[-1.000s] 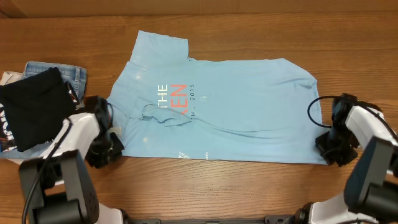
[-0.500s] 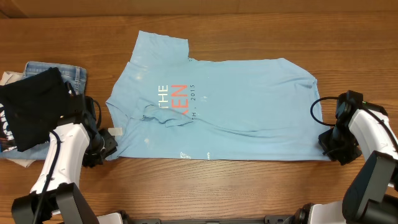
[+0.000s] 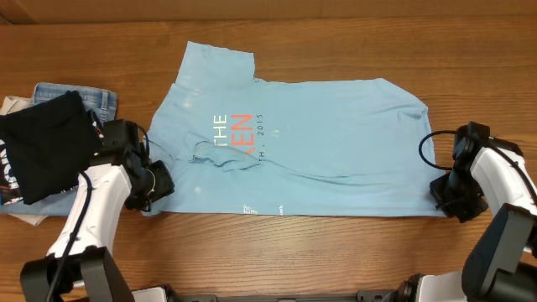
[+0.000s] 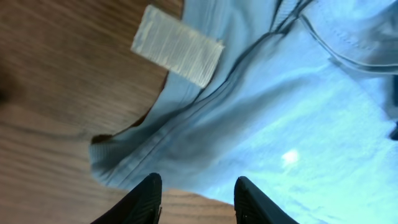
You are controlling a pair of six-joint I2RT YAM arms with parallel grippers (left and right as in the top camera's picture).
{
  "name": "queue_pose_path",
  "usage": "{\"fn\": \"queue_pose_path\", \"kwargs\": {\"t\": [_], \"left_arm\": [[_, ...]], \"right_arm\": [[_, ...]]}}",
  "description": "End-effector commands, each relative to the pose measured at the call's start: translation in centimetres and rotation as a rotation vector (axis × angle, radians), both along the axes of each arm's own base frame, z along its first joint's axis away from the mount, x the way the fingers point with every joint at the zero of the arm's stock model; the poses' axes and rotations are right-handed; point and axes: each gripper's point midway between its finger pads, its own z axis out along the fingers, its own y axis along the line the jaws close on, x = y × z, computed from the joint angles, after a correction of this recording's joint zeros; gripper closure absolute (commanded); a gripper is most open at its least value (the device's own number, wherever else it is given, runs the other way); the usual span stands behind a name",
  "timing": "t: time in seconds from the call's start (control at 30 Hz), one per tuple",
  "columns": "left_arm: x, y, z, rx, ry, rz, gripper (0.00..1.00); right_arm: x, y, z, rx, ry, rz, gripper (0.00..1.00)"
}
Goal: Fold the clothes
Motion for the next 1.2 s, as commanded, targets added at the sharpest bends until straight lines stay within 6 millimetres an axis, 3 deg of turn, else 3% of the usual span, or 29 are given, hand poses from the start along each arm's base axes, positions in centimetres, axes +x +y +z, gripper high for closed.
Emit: {"fn": "queue_pose_path", "kwargs": {"t": [0.0, 0.23, 0.43, 0.6, 0.67, 0.73, 0.77, 0.93, 1.17], "left_arm": [[0.1, -0.4, -1.0, -0.019, 0.036, -0.038, 0.6], [-0.5, 1.0, -2.2, 0.059, 0.095, -0.034, 0.63], [-0.1, 1.1, -2.2, 0.066, 0.08, -0.034, 0.84], [-0.2, 1.3, -2.2, 0.077, 0.081, -0.033, 0.88], [-0.2, 1.3, -2.2, 0.076, 0.084, -0.033, 0.85], [-0.2, 1.3, -2.2, 0.076, 0.085, -0.034, 0.62], [-0.2, 1.4, -2.2, 0.08, 0.085, -0.034, 0.57], [0.4, 2.2, -2.1, 0.129, 0.062, -0.075, 0.51], [0.2, 1.7, -3.1, 0.095, 0.091, -0.081, 0.55]], "right_arm": [[-0.1, -0.6, 0.4, -0.032, -0.01, -0.018, 0.95], [-0.1, -0.6, 0.4, -0.032, -0.009, -0.014, 0.94], [-0.1, -0.6, 0.4, -0.032, -0.01, -0.015, 0.94], [-0.1, -0.6, 0.4, -0.032, -0.009, -0.014, 0.94], [-0.1, -0.6, 0.4, -0.032, -0.01, -0.015, 0.94], [-0.1, -0.6, 0.4, -0.032, -0.01, -0.015, 0.94], [-0.1, -0.6, 0.4, -0.032, -0.009, -0.015, 0.94], [-0.1, -0.6, 0.4, -0.032, -0.01, -0.015, 0.94], [-0.1, -0.6, 0.4, -0.032, -0.01, -0.015, 0.94]]}}
